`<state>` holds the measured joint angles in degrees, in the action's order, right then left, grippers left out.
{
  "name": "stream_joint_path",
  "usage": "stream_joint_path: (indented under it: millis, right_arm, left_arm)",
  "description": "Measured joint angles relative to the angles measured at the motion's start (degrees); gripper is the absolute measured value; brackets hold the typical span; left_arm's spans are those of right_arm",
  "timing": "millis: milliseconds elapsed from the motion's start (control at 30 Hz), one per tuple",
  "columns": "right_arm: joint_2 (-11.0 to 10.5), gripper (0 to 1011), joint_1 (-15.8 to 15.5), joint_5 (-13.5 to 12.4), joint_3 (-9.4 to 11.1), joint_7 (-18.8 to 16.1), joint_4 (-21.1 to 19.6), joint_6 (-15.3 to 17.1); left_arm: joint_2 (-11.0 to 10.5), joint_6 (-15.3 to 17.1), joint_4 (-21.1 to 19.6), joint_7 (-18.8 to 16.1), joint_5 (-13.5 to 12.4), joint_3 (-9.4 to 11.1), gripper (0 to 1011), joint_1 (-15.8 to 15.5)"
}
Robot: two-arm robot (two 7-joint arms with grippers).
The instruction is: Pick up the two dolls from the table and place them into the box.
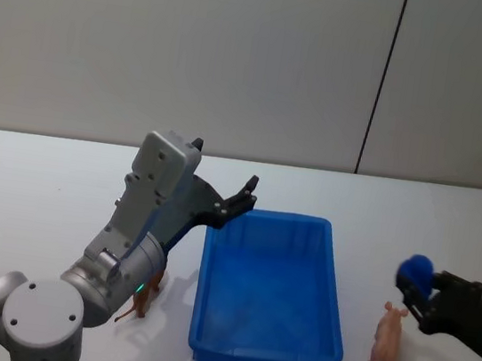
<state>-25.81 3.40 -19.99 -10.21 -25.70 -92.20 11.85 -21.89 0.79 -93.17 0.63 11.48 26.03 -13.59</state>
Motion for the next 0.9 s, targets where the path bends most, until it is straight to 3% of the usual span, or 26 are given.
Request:
stream_joint_path:
  millis: [333, 667, 867, 900]
  right_arm:
    - [3.23, 241, 3.14, 3.87, -3.42, -5.42, 1.02, 0.31]
    - [5.71, 192, 4.64, 6.74, -6.23, -8.09, 1.90, 0.45]
    - [6.68, 351, 5.15, 7.83, -7.50, -8.89, 2.19, 0.60]
    - [6.90, 420, 5.27, 8.01, -7.77, -8.99, 2.27, 0.63]
  left_arm:
    - [0.00, 0.00, 0.00, 0.00, 0.00, 0.00, 1001, 0.00]
    - [0.00, 0.00, 0.00, 0.00, 0.00, 0.00, 1001, 0.00]
    - [0.00, 0.00, 0.00, 0.00, 0.00, 0.00, 1001, 0.00]
    - [0.00, 0.00, 0.00, 0.00, 0.00, 0.00, 1001, 0.00]
